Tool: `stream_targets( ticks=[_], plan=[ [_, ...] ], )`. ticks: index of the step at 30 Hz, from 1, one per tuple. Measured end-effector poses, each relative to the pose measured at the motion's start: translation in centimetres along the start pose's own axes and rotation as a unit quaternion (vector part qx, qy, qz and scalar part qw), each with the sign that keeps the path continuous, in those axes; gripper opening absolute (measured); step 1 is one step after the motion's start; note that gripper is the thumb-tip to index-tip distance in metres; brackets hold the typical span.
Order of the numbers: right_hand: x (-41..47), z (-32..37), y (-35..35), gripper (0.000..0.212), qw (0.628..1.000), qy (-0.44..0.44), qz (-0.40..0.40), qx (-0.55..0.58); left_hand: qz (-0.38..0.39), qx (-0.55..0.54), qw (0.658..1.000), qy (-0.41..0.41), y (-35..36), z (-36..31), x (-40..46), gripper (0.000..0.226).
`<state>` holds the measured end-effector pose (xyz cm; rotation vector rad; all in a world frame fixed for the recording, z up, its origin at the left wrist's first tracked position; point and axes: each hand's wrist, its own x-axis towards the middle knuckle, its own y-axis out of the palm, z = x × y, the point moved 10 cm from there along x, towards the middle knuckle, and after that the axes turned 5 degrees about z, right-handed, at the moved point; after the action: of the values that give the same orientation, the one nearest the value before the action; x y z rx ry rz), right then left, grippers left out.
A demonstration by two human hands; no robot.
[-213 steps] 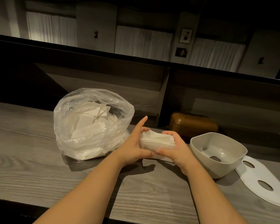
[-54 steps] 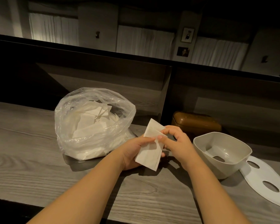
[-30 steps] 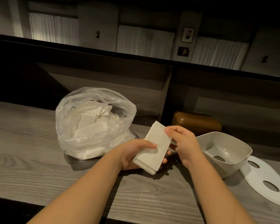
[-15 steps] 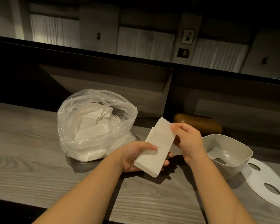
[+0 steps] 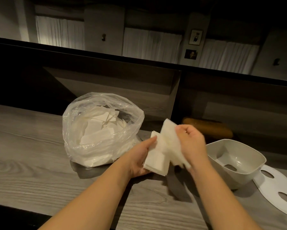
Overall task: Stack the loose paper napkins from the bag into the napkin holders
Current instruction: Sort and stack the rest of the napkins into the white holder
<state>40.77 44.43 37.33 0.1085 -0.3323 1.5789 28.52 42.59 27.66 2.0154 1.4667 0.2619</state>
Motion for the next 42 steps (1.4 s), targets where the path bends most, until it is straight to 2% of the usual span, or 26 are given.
stream_targets(
  ticks=[3,7,10,15,18,21,25,29,33,36,37,39,42],
  plan=[
    [0.1,-1.3,1.8,0.014,0.997,-0.015,0.0,-0.079,0.022,-0.049,0.998,-0.015,0.3,0.2,0.1,0.06],
    [0.6,-2.7,2.6,0.011,0.993,0.006,0.01,-0.115,0.01,-0.015,1.0,-0.001,-0.1,-0.1,-0.1,0.055],
    [0.5,-3.3,2.7,0.011,0.995,0.045,0.023,-0.086,-0.022,0.008,1.0,-0.011,-0.7,0.1,-0.3,0.057],
    [-0.1,-2.3,1.9,0.016,0.998,0.058,0.014,0.021,0.03,-0.004,0.999,-0.022,0.5,0.1,-0.7,0.06],
    [-0.1,-1.1,1.7,0.016,0.999,0.017,0.033,-0.003,0.04,-0.002,0.999,-0.015,0.5,0.0,-0.5,0.067],
    [-0.1,0.0,1.5,0.014,0.998,-0.024,0.029,-0.059,0.01,-0.024,1.0,-0.012,-0.1,-0.1,-0.3,0.07],
    [0.3,-0.9,2.0,0.012,0.999,0.007,0.033,-0.041,-0.019,-0.008,1.0,-0.011,-0.8,0.0,-0.3,0.07],
    [0.4,-1.8,3.1,0.013,0.996,0.024,0.052,-0.067,-0.033,0.0,0.999,-0.006,-1.0,-0.2,-0.5,0.066],
    [0.8,-1.6,3.3,0.003,0.983,-0.039,0.032,-0.177,-0.047,0.035,0.998,-0.009,-1.0,-0.4,-0.9,0.051],
    [0.6,-0.2,2.3,0.015,0.975,-0.093,-0.006,-0.202,-0.079,0.026,0.997,0.011,-1.3,-0.9,-1.4,0.027],
    [0.2,0.5,2.2,0.015,0.973,-0.118,0.008,-0.198,-0.081,0.002,0.996,0.024,-1.2,-1.1,-1.6,0.021],
    [-1.2,2.0,3.2,0.017,0.953,-0.177,0.107,-0.223,-0.096,-0.034,0.994,0.044,-1.5,-1.7,-1.8,0.017],
    [-4.5,2.0,6.3,0.031,0.884,-0.202,0.299,-0.299,-0.11,-0.064,0.991,0.051,-2.3,-2.0,-1.8,0.017]
  ],
)
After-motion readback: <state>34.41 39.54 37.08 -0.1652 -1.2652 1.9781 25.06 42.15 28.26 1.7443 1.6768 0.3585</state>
